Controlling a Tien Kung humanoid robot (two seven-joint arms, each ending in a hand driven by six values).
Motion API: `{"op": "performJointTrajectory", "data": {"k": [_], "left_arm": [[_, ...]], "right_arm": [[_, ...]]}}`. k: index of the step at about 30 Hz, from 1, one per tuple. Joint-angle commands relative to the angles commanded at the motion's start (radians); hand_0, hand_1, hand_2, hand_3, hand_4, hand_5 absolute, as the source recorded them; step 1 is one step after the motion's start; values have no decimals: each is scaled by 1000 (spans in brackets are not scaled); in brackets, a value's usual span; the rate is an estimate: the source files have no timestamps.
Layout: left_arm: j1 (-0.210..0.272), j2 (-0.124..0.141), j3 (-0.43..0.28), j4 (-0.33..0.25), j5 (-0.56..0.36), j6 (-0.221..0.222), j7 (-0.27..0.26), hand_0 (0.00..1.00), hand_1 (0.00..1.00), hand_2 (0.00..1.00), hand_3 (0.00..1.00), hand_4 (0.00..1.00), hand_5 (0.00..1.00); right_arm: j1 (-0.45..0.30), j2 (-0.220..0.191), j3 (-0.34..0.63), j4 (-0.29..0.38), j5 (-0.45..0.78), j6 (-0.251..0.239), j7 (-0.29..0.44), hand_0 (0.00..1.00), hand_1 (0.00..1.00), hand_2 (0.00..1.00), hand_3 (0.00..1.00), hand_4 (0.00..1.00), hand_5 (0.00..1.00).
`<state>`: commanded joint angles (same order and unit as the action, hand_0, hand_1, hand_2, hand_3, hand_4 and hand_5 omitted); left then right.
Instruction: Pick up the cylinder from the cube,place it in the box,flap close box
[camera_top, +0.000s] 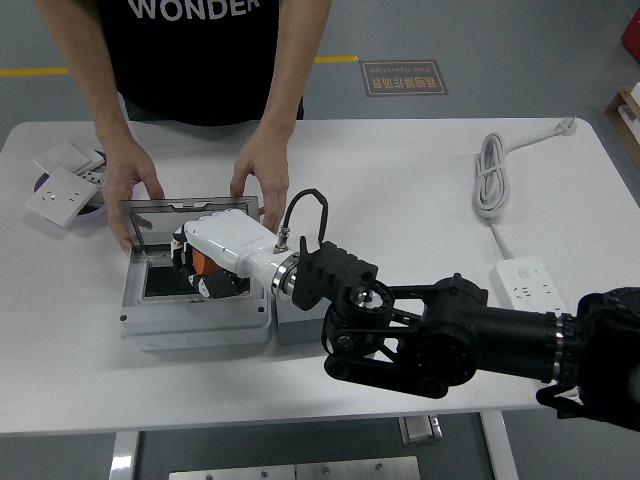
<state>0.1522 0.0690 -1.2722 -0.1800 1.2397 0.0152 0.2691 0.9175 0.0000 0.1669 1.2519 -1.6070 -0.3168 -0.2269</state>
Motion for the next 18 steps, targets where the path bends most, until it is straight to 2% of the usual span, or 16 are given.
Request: {"op": "performJointTrajectory", "data": {"k": [1, 6, 18], "left_arm": [[0, 0, 0, 0, 0, 0, 0, 923, 852, 854, 951, 2, 2], [-2, 0, -1, 0, 2, 0, 0, 923, 852, 854, 951, 2, 2], [-5, -6, -7, 0, 21, 1, 2, 923, 852, 854, 951, 2, 2]], "right_arm": [[0, 0, 1, 0, 26, -8, 12, 188, 451, 535, 425, 10, 2], [-1, 0, 1, -6, 115, -38, 34, 188, 451, 535, 425, 10, 2], [-10, 0, -20, -38, 147, -55, 42, 208, 455, 533, 425, 8, 2]]}}
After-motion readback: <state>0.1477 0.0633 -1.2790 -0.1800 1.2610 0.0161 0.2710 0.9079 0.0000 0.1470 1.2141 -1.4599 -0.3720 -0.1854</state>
